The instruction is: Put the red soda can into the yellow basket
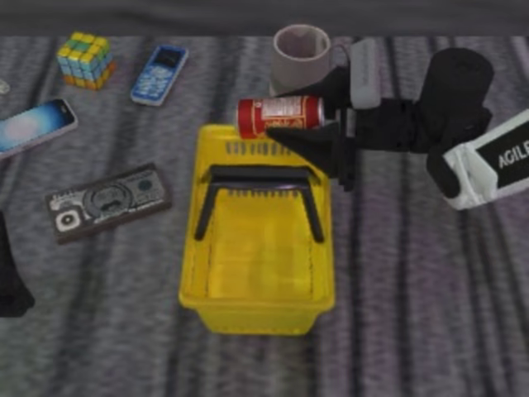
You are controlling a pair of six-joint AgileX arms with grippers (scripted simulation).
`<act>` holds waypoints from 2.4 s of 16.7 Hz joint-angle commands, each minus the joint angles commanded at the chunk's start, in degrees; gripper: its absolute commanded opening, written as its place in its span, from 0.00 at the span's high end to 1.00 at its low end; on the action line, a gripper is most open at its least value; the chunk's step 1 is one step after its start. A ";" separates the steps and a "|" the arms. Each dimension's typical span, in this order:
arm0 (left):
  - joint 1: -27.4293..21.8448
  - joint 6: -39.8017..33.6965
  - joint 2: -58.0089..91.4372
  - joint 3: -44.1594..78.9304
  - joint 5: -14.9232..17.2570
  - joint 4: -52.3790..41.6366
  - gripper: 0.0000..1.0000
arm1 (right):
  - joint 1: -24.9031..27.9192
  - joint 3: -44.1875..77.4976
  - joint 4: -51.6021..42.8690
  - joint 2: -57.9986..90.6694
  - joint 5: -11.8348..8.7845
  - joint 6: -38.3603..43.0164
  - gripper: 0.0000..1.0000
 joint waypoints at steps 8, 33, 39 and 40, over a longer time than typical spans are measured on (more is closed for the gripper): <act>0.00 0.00 0.00 0.00 0.00 0.00 0.00 | 0.00 0.00 0.00 0.00 0.00 0.00 0.25; -12.79 17.73 37.86 29.22 3.56 -28.48 0.00 | -6.73 -23.53 -15.90 -35.71 19.39 -3.87 0.00; -22.95 32.72 70.80 56.53 4.61 -51.99 0.00 | -11.92 -44.06 -33.74 -69.07 35.69 -4.82 0.00; -24.61 35.19 76.21 61.38 4.56 -55.66 0.00 | -12.69 -47.26 -36.93 -75.03 38.39 -4.75 0.00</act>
